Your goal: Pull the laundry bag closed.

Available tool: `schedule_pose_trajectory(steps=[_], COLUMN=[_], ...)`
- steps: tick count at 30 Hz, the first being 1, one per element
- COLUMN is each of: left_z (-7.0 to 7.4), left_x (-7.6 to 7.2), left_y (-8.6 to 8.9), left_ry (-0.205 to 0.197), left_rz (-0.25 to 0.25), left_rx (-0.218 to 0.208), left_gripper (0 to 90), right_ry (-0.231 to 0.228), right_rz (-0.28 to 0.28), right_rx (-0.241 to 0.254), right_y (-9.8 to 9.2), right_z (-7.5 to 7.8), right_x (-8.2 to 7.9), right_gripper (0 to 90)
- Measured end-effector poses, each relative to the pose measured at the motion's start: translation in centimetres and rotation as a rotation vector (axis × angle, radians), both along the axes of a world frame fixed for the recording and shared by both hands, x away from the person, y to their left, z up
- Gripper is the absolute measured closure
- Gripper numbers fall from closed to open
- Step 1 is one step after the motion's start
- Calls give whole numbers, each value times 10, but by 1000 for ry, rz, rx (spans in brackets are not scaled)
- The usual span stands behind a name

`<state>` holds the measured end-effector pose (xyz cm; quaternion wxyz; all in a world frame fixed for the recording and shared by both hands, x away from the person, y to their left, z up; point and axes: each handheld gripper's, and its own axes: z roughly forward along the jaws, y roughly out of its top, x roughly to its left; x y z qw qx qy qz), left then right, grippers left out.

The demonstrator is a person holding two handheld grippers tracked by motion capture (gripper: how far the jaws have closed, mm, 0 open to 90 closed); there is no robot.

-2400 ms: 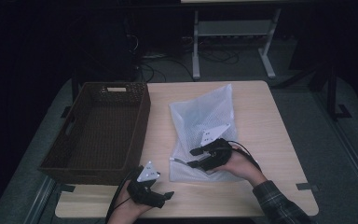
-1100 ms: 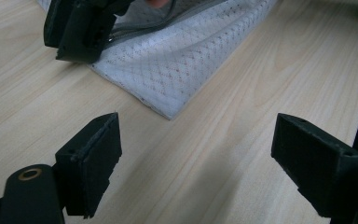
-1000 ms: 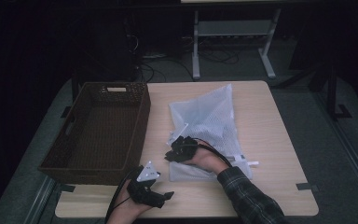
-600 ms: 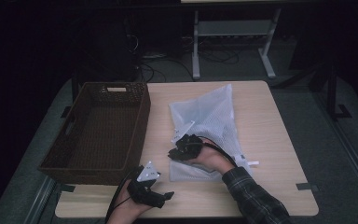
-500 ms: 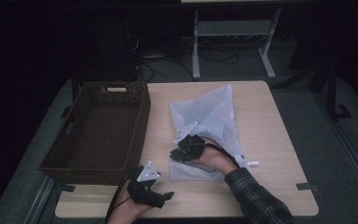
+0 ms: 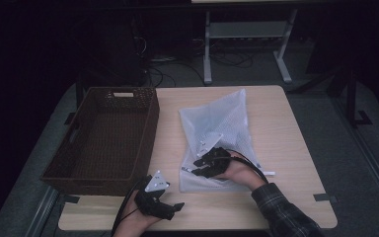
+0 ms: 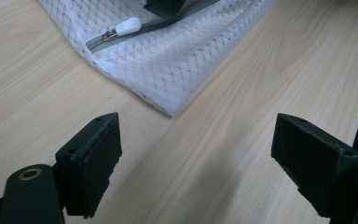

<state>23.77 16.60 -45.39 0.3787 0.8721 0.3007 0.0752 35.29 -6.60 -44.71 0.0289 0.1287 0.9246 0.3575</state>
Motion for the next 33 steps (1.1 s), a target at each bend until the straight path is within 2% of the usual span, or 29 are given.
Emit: schedule_pose_trajectory(steps=[7, 11, 15, 24, 31, 33], left_z=[0, 0, 0, 1, 3, 5], left_x=[0, 0, 0, 1, 2, 4], left_y=[-1, 0, 0, 0, -4, -4], left_ry=[1, 0, 1, 2, -8, -9], left_rz=[-1, 0, 1, 8, 13, 20], left_rx=[0, -2, -3, -7, -16, -27], left_gripper=[161, 161, 161, 163, 166, 167], right_ry=[18, -2, -10, -11, -21, -7], right_rz=[6, 11, -1, -33, -45, -45], right_rx=[-12, -43, -35, -20, 16, 50], right_y=[-7, -1, 1, -4, -8, -14], right_z=[-9, -17, -18, -19, -21, -18], right_x=[-1, -2, -3, -1, -2, -1], right_gripper=[580, 566, 613, 860, 880, 880])
